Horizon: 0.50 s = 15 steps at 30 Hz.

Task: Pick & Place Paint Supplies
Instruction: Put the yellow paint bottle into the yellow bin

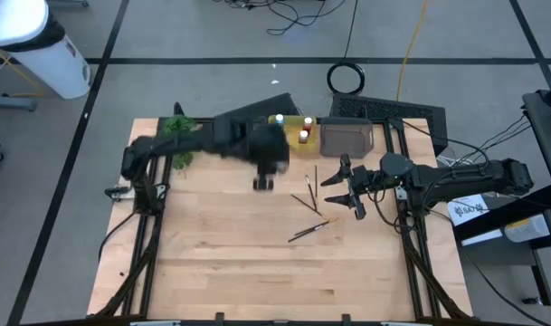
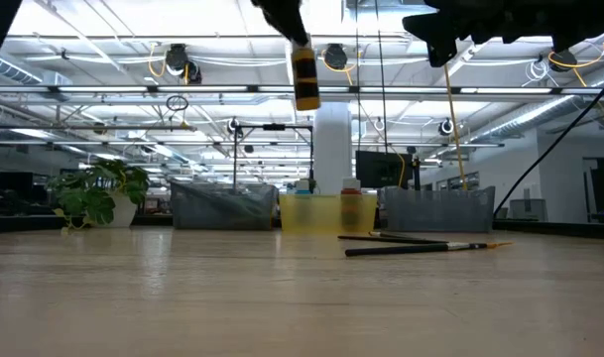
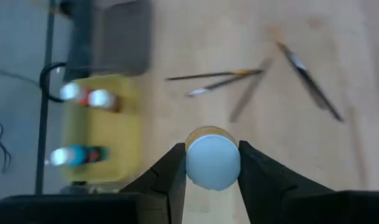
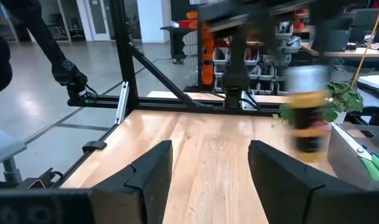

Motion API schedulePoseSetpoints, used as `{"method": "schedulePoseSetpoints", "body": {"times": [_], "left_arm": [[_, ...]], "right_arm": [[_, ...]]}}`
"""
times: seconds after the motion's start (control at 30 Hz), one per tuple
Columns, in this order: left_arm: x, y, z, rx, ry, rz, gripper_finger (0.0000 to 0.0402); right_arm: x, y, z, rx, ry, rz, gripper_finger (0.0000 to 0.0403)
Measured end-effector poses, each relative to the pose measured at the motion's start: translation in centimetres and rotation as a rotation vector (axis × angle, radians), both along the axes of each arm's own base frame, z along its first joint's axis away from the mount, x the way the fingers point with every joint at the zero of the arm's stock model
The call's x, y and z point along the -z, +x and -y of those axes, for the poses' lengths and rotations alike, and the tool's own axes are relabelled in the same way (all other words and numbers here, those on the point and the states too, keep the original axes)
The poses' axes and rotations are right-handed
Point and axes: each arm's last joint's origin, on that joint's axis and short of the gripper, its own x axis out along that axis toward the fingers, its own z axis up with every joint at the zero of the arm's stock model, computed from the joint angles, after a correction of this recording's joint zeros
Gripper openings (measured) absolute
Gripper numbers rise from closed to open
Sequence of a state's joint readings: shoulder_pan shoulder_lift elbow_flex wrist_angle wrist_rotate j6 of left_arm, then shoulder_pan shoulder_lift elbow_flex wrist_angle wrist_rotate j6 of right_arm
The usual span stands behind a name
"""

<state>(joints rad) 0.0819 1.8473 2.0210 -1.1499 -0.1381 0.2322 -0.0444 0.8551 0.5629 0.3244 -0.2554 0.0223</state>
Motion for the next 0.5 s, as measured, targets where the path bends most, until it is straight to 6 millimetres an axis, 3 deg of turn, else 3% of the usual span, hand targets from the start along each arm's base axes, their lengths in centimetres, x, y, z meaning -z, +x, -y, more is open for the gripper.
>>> {"method": "schedulePoseSetpoints", "body": {"times": [0.13,0.27,0.37,0.5], "left_arm": [[0.2,-0.5,-6.3,-0.137,-0.049,0.053,0.0125],[1.8,-1.2,-11.5,-0.247,-0.087,0.118,0.0125],[3.3,-1.7,-14.4,-0.286,-0.145,0.17,0.0125],[5.9,-2.2,-16.7,-0.338,-0.165,0.195,0.0125]], "right_arm": [[0.0,0.0,0.0,-0.001,-0.009,0.002,0.0196],[0.0,0.0,0.0,-0.001,-0.011,0.002,0.0196],[0.0,0.0,0.0,-0.001,-0.015,0.003,0.0196],[0.0,0.0,0.0,-0.001,-0.029,0.006,0.0196]]}}
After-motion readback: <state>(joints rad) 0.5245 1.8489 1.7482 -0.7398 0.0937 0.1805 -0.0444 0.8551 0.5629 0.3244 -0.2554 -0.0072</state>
